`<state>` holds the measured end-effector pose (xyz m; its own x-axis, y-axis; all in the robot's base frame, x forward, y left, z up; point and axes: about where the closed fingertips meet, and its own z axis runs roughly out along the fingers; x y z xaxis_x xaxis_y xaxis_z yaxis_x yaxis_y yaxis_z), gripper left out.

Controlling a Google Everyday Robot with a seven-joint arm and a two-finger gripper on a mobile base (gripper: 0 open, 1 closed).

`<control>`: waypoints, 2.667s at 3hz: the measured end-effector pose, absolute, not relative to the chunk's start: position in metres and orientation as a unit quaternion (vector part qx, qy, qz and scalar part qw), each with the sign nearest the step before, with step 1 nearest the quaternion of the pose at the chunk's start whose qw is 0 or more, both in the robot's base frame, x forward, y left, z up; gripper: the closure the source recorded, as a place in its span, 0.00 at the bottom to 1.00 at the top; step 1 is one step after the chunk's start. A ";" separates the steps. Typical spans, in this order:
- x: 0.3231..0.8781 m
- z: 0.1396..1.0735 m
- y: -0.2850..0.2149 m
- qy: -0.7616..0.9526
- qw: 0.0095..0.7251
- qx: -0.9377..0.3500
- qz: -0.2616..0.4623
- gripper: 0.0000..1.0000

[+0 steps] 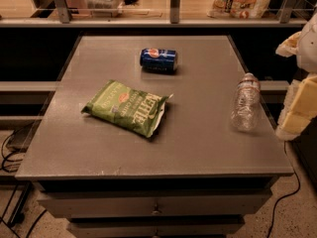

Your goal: Place pepsi can upright

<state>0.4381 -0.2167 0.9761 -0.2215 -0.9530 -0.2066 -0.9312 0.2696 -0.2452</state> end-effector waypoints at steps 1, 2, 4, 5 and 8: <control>0.438 0.976 -0.217 0.781 0.159 -0.603 -0.034 0.00; 0.445 0.971 -0.214 0.773 0.154 -0.614 -0.037 0.00; 0.492 0.963 -0.182 0.685 0.159 -0.711 -0.032 0.00; 0.533 0.970 -0.156 0.641 0.178 -0.746 -0.031 0.00; 0.581 0.958 -0.118 0.622 0.159 -0.763 -0.065 0.00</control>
Offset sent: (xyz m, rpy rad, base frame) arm 0.0150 0.0035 -0.0160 -0.0321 0.0315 0.0568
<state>0.5814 -0.1182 0.9583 0.2167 -0.9711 -0.0998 -0.9299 -0.1742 -0.3239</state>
